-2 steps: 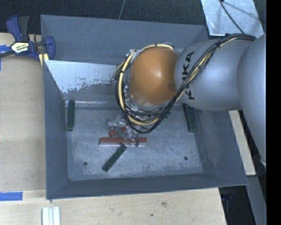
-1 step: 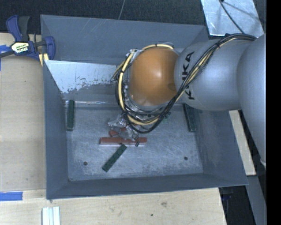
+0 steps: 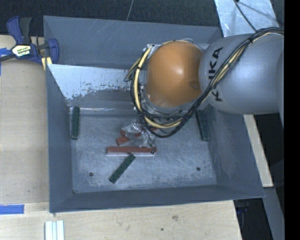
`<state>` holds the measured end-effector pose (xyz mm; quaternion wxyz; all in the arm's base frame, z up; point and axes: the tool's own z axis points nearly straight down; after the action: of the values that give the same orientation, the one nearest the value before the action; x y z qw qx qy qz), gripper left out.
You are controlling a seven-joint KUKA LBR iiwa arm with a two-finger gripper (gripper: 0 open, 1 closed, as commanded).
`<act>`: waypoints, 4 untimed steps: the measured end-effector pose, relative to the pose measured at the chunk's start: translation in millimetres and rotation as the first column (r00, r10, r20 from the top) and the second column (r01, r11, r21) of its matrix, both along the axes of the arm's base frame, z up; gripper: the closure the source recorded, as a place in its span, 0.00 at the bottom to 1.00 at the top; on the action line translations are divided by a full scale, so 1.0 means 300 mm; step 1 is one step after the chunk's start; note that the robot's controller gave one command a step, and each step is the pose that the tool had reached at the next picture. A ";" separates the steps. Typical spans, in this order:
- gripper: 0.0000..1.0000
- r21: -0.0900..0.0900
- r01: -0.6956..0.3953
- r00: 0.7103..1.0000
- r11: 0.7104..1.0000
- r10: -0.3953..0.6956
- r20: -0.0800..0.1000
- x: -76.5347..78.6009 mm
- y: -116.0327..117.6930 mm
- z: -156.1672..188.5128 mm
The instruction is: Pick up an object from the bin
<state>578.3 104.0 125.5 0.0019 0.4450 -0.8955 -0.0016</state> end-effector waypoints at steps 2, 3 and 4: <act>0.00 -0.001 0.061 0.998 0.998 -0.061 0.003 0.079 -0.190 -0.048; 0.00 0.001 0.060 0.998 0.998 -0.060 0.008 0.084 -0.184 -0.038; 0.00 0.001 0.162 0.987 0.987 -0.162 0.014 0.133 -0.106 -0.110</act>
Offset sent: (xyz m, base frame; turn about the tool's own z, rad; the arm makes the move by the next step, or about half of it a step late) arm 0.0245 -0.0551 -0.0116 0.0559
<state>618.4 72.3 92.4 -0.0044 0.3708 -0.9287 0.0014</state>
